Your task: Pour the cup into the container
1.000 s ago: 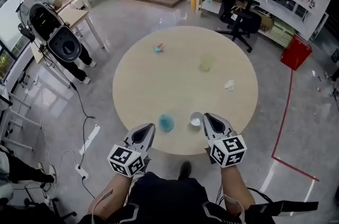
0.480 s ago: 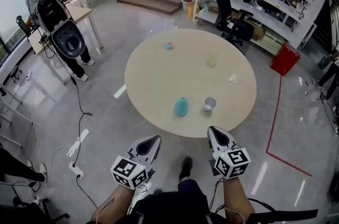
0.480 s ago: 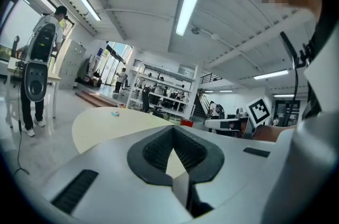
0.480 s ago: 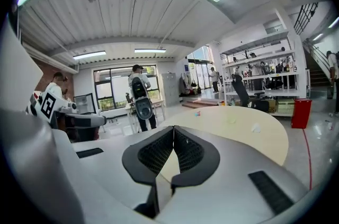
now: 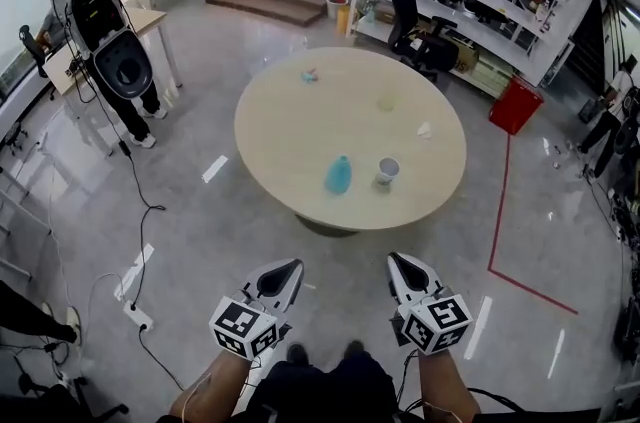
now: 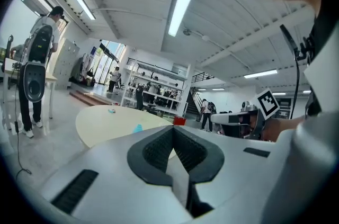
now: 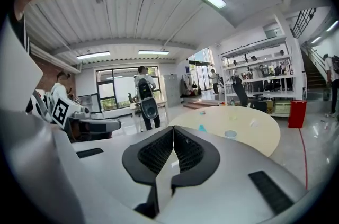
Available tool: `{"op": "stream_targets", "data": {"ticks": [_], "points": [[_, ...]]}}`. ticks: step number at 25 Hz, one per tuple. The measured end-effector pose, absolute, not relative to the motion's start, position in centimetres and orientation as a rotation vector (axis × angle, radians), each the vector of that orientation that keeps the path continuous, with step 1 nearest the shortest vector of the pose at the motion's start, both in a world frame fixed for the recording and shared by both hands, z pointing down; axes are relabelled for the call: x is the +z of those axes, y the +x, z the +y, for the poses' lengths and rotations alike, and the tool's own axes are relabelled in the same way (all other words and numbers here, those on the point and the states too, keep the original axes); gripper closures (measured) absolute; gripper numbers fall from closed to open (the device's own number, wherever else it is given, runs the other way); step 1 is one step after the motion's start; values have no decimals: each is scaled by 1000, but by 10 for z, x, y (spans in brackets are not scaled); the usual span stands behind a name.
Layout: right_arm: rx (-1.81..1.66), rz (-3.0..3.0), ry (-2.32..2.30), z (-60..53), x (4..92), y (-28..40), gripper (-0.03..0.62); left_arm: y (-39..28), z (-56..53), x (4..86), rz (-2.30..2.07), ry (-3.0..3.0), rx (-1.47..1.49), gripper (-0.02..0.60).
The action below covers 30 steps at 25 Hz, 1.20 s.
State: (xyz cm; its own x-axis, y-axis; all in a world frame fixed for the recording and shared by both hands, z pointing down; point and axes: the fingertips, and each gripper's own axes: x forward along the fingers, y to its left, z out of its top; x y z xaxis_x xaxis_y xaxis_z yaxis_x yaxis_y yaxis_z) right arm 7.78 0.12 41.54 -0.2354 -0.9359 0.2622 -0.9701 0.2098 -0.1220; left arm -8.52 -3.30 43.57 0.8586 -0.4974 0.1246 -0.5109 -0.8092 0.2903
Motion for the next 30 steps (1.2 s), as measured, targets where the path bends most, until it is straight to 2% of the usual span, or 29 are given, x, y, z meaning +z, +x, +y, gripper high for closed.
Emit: {"op": "stream_targets", "data": {"ticks": [8,20,30], "points": [[346,-2379,1856,91,404,99,587,-62,43,404,-788,2780,33,581],[422,-2474,1807,278,417,174,586,2,246,405,-857,2697,139,581],[377,-2517,1822,338,404,151,586,-9,311,392,-830,2754,134,581]]}}
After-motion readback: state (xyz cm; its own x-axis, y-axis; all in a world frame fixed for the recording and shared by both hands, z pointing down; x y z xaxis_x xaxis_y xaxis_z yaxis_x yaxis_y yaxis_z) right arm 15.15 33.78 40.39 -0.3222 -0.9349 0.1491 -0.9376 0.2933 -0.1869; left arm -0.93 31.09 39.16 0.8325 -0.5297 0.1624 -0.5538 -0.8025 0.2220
